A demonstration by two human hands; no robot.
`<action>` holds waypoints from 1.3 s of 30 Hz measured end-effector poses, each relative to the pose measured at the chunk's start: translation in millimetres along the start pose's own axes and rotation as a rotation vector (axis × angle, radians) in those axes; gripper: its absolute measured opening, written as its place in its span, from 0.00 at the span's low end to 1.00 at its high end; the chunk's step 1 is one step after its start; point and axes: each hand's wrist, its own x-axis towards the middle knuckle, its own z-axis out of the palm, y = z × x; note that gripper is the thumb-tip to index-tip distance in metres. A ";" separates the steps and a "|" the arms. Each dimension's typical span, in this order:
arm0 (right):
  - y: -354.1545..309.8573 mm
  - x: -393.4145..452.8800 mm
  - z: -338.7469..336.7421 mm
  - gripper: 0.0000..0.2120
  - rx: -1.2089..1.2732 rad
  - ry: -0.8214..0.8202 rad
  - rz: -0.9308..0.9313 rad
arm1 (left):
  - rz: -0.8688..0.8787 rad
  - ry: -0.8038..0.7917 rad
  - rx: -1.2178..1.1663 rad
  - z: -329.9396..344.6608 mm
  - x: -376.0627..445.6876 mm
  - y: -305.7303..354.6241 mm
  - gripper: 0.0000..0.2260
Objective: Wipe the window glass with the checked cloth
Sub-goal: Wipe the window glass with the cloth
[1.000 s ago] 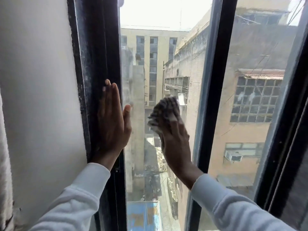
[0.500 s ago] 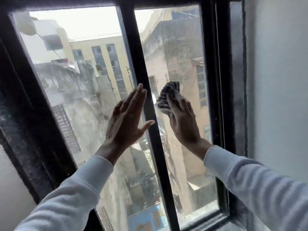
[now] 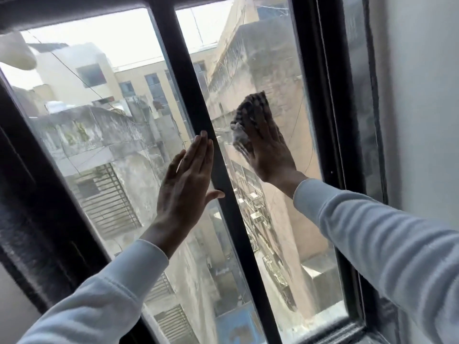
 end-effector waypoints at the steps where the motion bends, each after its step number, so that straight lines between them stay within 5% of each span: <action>1: 1.8 -11.1 3.3 0.32 0.029 0.045 0.140 | 0.001 -0.013 -0.005 -0.5 -0.2 -0.1 0.53; 3: -7.3 -57.6 12.0 0.31 0.080 -0.054 0.396 | -0.003 -0.031 -0.032 -0.8 1.3 1.0 0.54; 6: -27.3 -102.7 18.4 0.31 0.087 -0.405 0.295 | -0.032 -0.026 -0.064 1.8 2.3 3.9 0.55; 10: -4.8 -9.5 7.0 0.31 -0.017 -0.151 -0.164 | -0.038 -0.023 -0.087 3.4 1.9 5.0 0.54; 12: 26.2 32.3 -4.8 0.30 -0.064 -0.004 -0.146 | -0.047 -0.022 -0.098 4.5 1.7 4.0 0.55; 14: 52.2 23.2 -10.0 0.30 -0.061 0.084 0.064 | -0.053 -0.009 -0.088 9.2 2.0 5.3 0.56; 16: 53.9 -31.7 0.8 0.30 -0.077 -0.055 0.187 | -0.064 0.013 -0.047 15.5 0.4 7.3 0.56; 19: 28.2 -100.7 20.2 0.31 -0.120 -0.369 0.108 | -0.081 0.022 0.093 23.2 -2.2 14.4 0.59; 24: 50.8 -20.9 23.7 0.38 -0.229 -0.064 -0.265 | -0.073 0.006 0.068 37.0 12.1 25.7 0.66; 28: 36.8 -64.5 34.2 0.33 -0.111 0.048 0.145 | -0.052 0.007 0.052 38.9 17.2 25.6 0.69; 30: 16.7 -88.2 41.4 0.29 -0.125 0.019 0.152 | -0.051 0.005 0.032 38.7 16.5 25.6 0.69; 32: 11.3 -68.6 36.4 0.32 -0.099 -0.098 -0.110 | -0.048 -0.004 -0.018 38.7 16.9 26.8 0.68; 35: 33.2 3.2 27.5 0.34 -0.170 0.024 -0.373 | -0.050 -0.019 -0.025 38.5 17.1 27.5 0.68; 39: 65.3 -18.8 31.1 0.29 -0.031 0.161 -0.005 | -0.053 -0.054 0.022 36.0 16.7 27.8 0.68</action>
